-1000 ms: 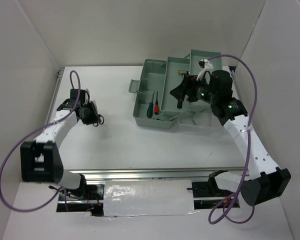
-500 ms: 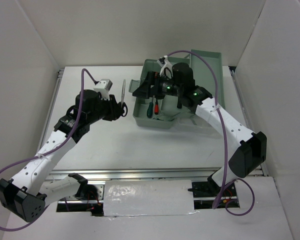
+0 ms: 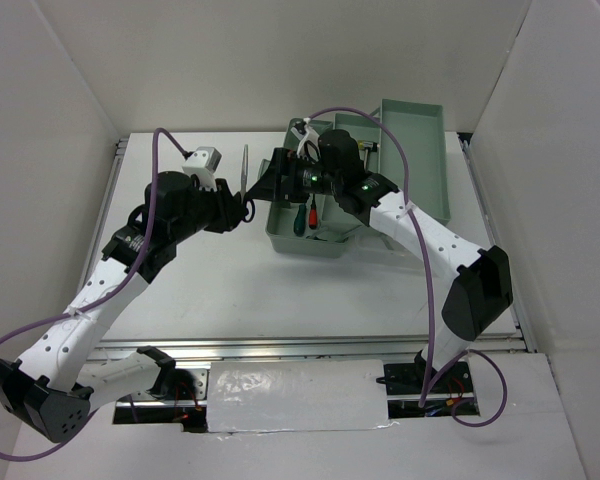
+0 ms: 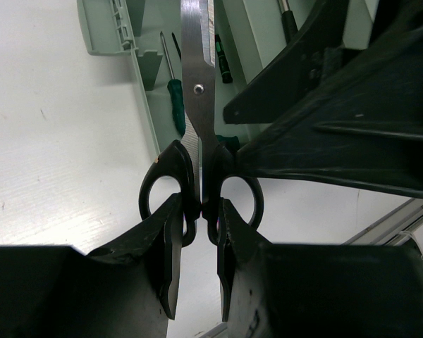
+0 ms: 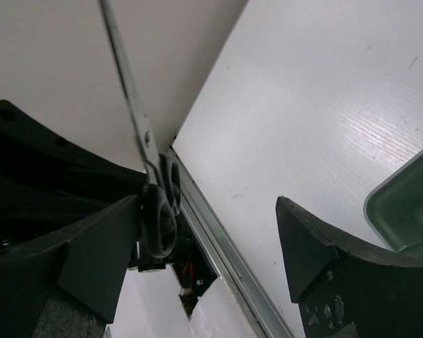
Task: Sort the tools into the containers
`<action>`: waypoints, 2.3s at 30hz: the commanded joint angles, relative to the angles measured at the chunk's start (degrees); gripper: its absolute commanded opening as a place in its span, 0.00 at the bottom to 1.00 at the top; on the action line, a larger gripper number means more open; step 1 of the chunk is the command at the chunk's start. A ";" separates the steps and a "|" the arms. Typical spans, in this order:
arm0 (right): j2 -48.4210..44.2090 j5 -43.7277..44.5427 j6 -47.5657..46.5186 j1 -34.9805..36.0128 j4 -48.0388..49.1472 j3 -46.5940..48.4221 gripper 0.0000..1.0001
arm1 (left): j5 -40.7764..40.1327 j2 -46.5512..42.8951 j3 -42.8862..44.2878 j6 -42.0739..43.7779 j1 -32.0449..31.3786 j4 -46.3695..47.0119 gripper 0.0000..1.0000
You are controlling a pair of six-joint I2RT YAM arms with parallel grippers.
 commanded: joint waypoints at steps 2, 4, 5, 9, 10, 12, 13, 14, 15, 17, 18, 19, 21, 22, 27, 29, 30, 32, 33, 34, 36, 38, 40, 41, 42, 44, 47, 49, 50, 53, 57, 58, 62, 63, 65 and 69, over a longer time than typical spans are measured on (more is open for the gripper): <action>2.15 -0.58 1.05 0.44 3.78 3.76 0.84 | 0.30 0.53 3.06 0.36 0.01 2.35 0.00; 3.11 -0.76 0.52 0.71 4.13 5.16 0.83 | 0.47 0.36 2.89 0.27 0.00 2.27 0.00; 3.21 -0.84 0.52 0.97 4.13 5.51 0.83 | 0.56 0.18 2.62 0.10 0.01 2.27 0.00; 4.26 -0.93 0.69 1.15 4.75 6.75 0.76 | 1.44 0.09 2.09 -0.17 0.01 2.53 0.00; 4.52 -1.19 0.61 1.15 4.92 6.75 0.70 | 1.44 0.18 2.01 -0.17 0.01 2.53 0.00; 4.79 -1.46 0.70 1.32 5.19 6.75 0.61 | 1.26 0.18 2.09 -0.08 0.01 2.70 0.00; 4.79 -1.55 0.69 1.41 5.19 6.75 0.49 | 1.26 0.18 2.09 0.01 0.01 2.88 0.00; 4.96 -1.72 0.69 1.41 5.27 6.75 0.42 | 1.26 0.18 2.09 -0.08 0.01 3.05 0.00; 5.05 -1.81 0.69 1.67 5.36 6.92 0.37 | 1.26 0.44 2.09 -0.17 -0.08 2.97 0.00; 5.14 -2.51 0.08 1.85 5.36 7.19 0.28 | 1.26 0.44 2.09 -0.17 0.01 3.40 0.00; 5.14 -3.12 -0.18 2.20 5.80 7.19 0.28 | 1.44 0.44 2.09 0.09 0.01 3.32 0.00; 5.14 -3.74 -1.49 2.64 5.89 7.27 0.26 | 1.44 0.44 2.27 0.36 0.01 3.41 0.00; 5.05 -3.83 -2.99 3.78 5.02 7.80 0.15 | 0.91 0.62 2.44 0.71 0.01 3.50 0.00; 5.14 -3.57 -3.61 4.05 4.66 7.98 0.11 | 0.91 0.62 2.71 0.89 0.01 3.41 0.00; 4.27 -2.95 -4.84 4.23 3.78 8.24 0.00 | 0.12 0.71 3.50 1.68 0.01 3.06 0.00; 3.30 -2.60 -6.68 4.23 2.74 8.33 0.00 | -0.41 0.53 4.11 3.16 0.09 2.88 0.28; 2.77 -1.21 -7.56 4.14 2.12 8.42 0.00 | -1.28 0.36 4.64 3.78 0.18 2.45 0.61; 1.11 0.12 -10.89 3.62 0.19 8.51 0.00 | -2.51 -0.43 4.99 4.05 1.14 2.09 0.94; 0.66 0.99 -11.52 3.00 -0.52 8.59 0.00 | -2.95 -0.70 5.08 4.14 1.50 1.83 0.99; 0.05 0.91 -12.13 2.12 -1.05 8.42 0.00 | -3.13 -0.96 5.26 4.40 2.02 1.65 0.99; -1.45 -0.13 -12.31 -1.65 -2.10 8.07 0.00 | -3.05 -1.75 5.69 5.10 3.69 1.39 0.99; -3.55 -1.28 -13.36 -6.29 -4.12 8.16 0.00 | -2.08 -2.54 5.96 5.54 5.71 1.12 0.99; -5.22 -3.03 -15.11 -9.56 -5.53 8.33 0.00 | -1.20 -3.50 6.05 5.90 7.29 1.12 0.99; -6.80 -3.65 -15.82 -11.23 -8.15 8.77 0.00 | -0.85 -3.68 5.79 6.16 8.78 1.30 0.99; -7.33 -4.44 -17.22 -15.51 -9.82 9.38 0.00 | -0.59 -3.86 5.52 6.42 9.58 1.39 0.99; -8.83 -6.20 -19.33 -20.36 -16.06 12.27 0.00 | 1.16 -4.21 5.17 6.42 12.03 1.12 0.99; -8.92 -6.30 -27.06 -30.29 -27.30 18.51 0.00 | 3.36 -4.56 3.33 5.72 14.06 1.21 0.99; -8.22 -4.90 -34.70 -36.10 -34.96 22.65 0.00 | 4.51 -4.48 2.19 5.02 14.42 1.39 0.99; -7.96 -4.71 -37.25 -38.90 -36.81 23.53 0.00 | 4.78 -4.39 2.09 4.84 14.33 1.47 0.99; -7.43 -6.46 -45.33 -46.03 -39.89 22.92 0.00 | 5.04 -4.65 0.60 3.70 14.24 2.87 0.99; -2.27 -10.24 -49.22 -48.77 -44.36 24.05 0.00 | 5.31 -4.74 -1.33 2.56 14.51 3.93 0.99; -1.28 -11.03 -50.27 -48.60 -45.17 24.50 0.00 | 5.31 -4.65 -1.60 2.56 14.59 3.76 0.99; 3.29 -12.01 -52.04 -47.81 -46.84 26.08 0.00 | 4.34 -4.04 -1.16 3.08 14.95 1.83 0.99; 4.51 -11.22 -52.21 -47.54 -46.15 25.82 0.00 | 4.08 -4.04 -1.25 3.08 15.21 1.22 0.99; 6.80 -10.78 -52.92 -47.45 -45.79 26.00 0.00 | 3.64 -4.13 -1.60 3.08 15.47 1.12 0.99; 12.68 -14.09 -54.85 -47.72 -49.99 29.59 0.02 | 4.33 -3.69 -1.69 2.65 15.91 0.25 0.99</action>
